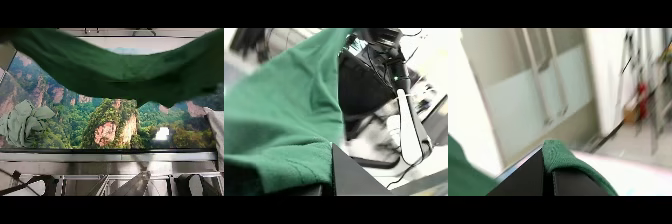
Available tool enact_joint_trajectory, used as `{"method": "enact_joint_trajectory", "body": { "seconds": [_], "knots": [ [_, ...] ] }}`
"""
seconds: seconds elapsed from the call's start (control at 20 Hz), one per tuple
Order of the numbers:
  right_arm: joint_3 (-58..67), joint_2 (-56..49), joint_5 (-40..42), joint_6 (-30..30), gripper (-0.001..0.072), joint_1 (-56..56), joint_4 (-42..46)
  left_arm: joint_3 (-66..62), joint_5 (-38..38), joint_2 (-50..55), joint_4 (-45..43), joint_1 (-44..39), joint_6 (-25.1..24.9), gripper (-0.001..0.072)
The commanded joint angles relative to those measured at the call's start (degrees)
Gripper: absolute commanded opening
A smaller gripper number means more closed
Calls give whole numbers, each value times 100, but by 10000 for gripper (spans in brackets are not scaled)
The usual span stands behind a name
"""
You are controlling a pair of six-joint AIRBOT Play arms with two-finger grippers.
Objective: Fold the shirts.
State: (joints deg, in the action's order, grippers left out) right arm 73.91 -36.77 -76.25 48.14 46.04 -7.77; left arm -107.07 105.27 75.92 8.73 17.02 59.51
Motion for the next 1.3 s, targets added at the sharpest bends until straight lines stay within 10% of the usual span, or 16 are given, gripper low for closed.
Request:
{"method": "enact_joint_trajectory", "body": {
  "seconds": [0.0, 0.3, 0.55, 0.75, 0.8, 0.9, 1.25],
  "knots": [
    [693, 546, 1237, -232, 22, 267, 168, -605, -284, -769, 175, 581, -4, 26],
    [492, -538, 636, -146, 22, -553, 1001, 1193, -767, -566, -1246, 496, -9, 28],
    [-109, -2662, 2059, 448, 21, -3541, 3958, 2483, -1488, 1086, -2116, -321, -240, 28],
    [350, -5005, 2465, 903, 22, -3934, 3928, 2184, -2081, 2826, -2100, -538, -297, 34],
    [595, -5486, 2317, 1058, 36, -3891, 3821, 1939, -2081, 3213, -2059, -538, -291, 178],
    [1106, -6116, 1823, 1064, 393, -3729, 3445, 1285, -2085, 3840, -2052, -446, -59, 336],
    [1309, -5648, -518, 1366, 296, -2549, 3748, -420, -1154, 4245, -3049, 684, 1165, 336]
  ]
}}
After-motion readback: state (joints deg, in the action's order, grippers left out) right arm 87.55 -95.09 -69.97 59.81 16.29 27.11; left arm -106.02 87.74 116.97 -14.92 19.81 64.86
